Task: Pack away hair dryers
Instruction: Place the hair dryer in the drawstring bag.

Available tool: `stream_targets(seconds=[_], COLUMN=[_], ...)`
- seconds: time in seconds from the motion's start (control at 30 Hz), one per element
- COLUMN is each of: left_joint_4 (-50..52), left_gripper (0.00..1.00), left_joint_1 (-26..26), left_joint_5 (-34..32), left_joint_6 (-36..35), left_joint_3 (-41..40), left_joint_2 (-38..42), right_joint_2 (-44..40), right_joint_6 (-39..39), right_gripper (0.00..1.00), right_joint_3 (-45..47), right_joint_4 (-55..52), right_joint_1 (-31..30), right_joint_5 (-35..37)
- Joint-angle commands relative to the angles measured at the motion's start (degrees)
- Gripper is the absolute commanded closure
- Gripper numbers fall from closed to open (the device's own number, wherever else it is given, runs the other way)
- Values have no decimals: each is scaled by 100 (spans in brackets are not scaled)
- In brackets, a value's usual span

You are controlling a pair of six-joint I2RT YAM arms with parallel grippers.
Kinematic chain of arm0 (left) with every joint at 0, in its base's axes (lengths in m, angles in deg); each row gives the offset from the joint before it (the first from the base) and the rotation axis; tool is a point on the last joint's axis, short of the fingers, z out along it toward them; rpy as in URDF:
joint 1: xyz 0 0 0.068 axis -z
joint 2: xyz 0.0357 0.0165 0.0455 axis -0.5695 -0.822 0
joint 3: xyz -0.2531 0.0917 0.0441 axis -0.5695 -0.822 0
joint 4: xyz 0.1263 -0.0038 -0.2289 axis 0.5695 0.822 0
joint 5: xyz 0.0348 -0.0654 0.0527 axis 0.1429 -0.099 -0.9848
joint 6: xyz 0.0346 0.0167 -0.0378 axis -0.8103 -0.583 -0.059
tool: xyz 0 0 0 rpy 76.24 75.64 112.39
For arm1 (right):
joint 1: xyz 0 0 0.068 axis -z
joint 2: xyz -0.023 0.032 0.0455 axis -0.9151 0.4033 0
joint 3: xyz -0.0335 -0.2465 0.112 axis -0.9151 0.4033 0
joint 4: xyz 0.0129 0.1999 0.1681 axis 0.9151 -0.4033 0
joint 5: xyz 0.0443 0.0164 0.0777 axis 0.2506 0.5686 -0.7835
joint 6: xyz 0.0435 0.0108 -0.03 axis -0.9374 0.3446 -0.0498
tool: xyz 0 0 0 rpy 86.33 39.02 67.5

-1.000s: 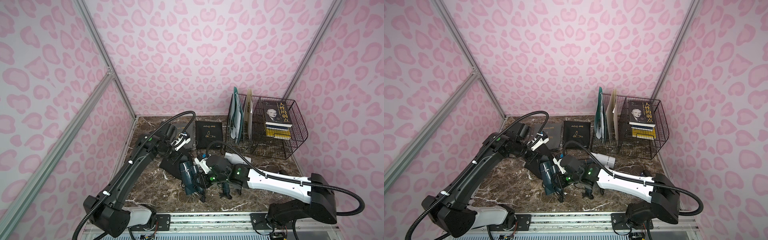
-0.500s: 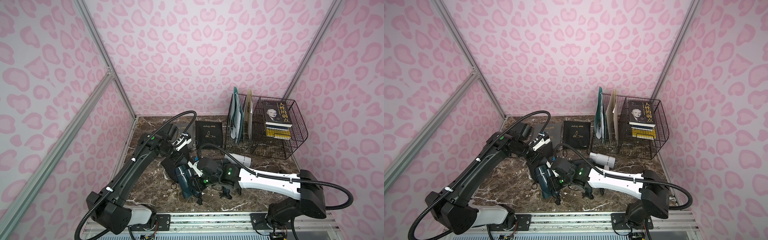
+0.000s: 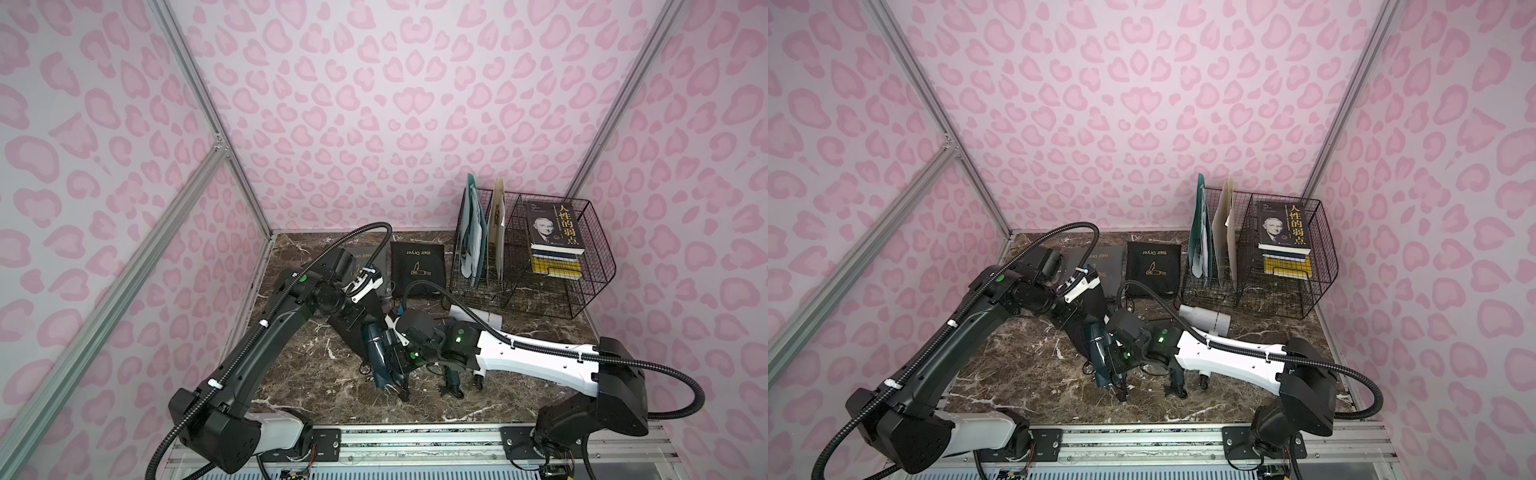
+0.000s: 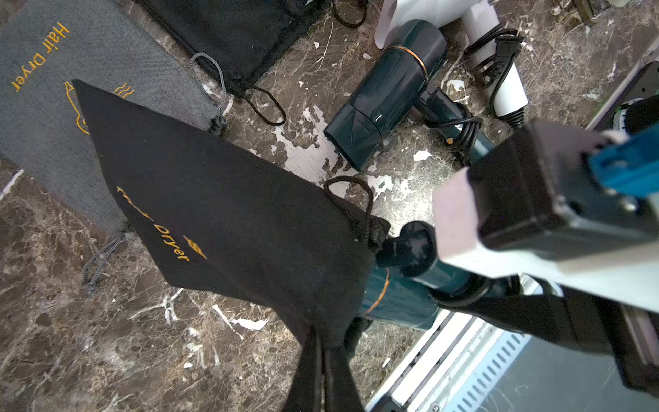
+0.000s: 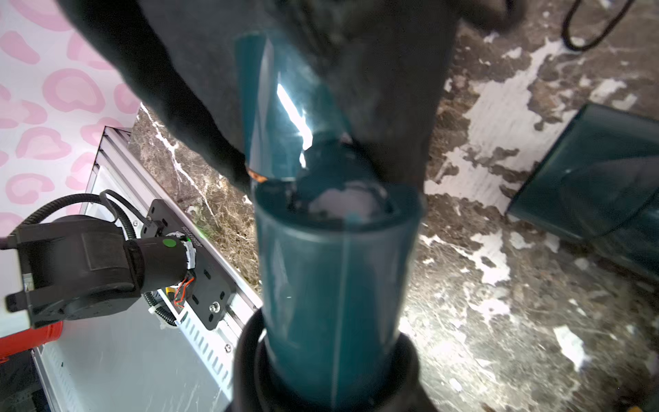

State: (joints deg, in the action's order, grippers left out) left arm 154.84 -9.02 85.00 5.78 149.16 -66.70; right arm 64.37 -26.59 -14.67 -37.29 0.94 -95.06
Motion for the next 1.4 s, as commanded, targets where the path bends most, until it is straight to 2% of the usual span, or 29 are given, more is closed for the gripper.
stream_targets(seconds=[0.0,0.23,0.47,0.97,1.17,1.37], left_joint_4=[-13,-26,-43,20,49,174], left_gripper=[98,98,98,98,98,98], left_joint_1=[10,23,59,162,234,261], left_joint_5=[160,292,509,998,981,952], left_joint_6=[81,117,93,20,-34,-104], left_joint_3=[16,-19,-279,-545,-736,-749], left_joint_2=[-24,-33,94,454,541,669], right_joint_2=[126,317,360,249,240,-20], right_joint_6=[152,121,-30,-362,-439,-701], right_gripper=[100,100,100,100,100,100], right_joint_3=[-184,-393,-355,57,117,548], right_joint_4=[0,46,567,1367,1487,1950], right_joint_1=[-88,-187,-170,100,162,369], right_joint_5=[165,118,-465,-1154,-1250,-1369])
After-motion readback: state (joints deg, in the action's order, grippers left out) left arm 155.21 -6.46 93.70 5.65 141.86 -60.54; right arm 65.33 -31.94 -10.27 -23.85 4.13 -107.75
